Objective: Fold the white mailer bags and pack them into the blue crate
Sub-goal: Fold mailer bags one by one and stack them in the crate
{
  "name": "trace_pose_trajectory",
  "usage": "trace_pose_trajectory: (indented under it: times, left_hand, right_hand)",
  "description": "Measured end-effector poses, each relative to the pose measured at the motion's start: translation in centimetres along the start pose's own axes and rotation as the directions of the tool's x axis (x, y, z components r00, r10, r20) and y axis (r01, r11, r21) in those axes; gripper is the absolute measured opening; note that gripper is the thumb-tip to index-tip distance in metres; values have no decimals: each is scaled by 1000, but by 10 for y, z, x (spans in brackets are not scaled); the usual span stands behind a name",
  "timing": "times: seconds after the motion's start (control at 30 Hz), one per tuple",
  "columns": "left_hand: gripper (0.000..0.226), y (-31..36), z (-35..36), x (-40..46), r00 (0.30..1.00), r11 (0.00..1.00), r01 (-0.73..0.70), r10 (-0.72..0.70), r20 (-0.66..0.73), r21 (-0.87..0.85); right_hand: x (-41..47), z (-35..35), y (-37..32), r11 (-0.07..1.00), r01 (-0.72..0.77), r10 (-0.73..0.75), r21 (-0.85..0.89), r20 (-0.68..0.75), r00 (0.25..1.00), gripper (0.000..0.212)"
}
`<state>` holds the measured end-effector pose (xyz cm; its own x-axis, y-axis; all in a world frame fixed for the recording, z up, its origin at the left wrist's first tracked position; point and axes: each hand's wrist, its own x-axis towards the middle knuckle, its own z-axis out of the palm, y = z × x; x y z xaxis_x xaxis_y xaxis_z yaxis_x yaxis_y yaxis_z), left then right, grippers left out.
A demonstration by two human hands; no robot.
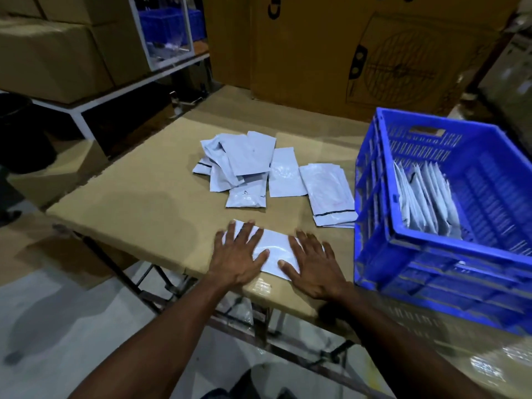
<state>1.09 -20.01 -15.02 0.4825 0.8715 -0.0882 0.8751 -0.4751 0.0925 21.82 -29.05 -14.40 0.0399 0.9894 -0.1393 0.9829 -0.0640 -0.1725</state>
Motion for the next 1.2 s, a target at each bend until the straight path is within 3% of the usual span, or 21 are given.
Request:
trace_pose_trajectory:
  times: [0.13,0.2,0.33,0.43,0.57,0.67,0.73,0.83,0.93,1.03,1.1,1.2]
  left_hand:
    - [73,-5,-5,-3,997,999,49,-48,58,-6]
    - [72,-4,-4,-1,997,999,48,-48,67,-9]
    - [72,-4,-3,3,997,999,44,-43,63,-9]
    - [83,-2,-7,1,998,997,53,-51,40,-47]
    - [89,-4,-7,-13,981,991,-100,82,-176,-92]
    - [56,-8,1,-15,934,984,-178,161,-318,-24]
    - [42,-8,-2,-11,960,995,-78,58,-275,-59]
    - [45,-6,-9,-8,986,995,54,-66,-155,-79]
    - [48,-5,-12,-8,989,997,42,-52,-138,-72]
    - [49,-6,-14,-9,985,994,13,-33,-172,-113]
    - [48,-10,-14,-9,983,987,8,-37,-179,-160]
    - [57,-10,-12,-9,967,956,23,-95,-235,-293]
  right_hand:
    - [-7,-5,-2,999,-12,11,46,25,1000,101]
    - [-12,-3,-6,995,89,-86,45,-54,995,97]
    - [-16,8,-12,946,321,-296,43,-290,910,39]
    - [-10,9,-17,940,340,-323,-21,-373,870,23]
    - [1,2,-13,937,333,-345,-103,-407,846,22]
    - [6,-13,-10,952,299,-299,-68,-423,855,19]
    - [5,-24,-9,940,341,-314,-13,-425,849,12]
    - [-2,-32,-14,875,480,-465,-70,-404,788,20]
    - [-9,-26,-31,801,562,-599,-209,-277,751,32]
    - [-4,-24,-43,757,548,-618,-357,-116,778,34]
    - [3,-31,-46,744,549,-620,-381,-89,779,40]
    - [11,-51,-49,755,535,-615,-378,-125,779,27]
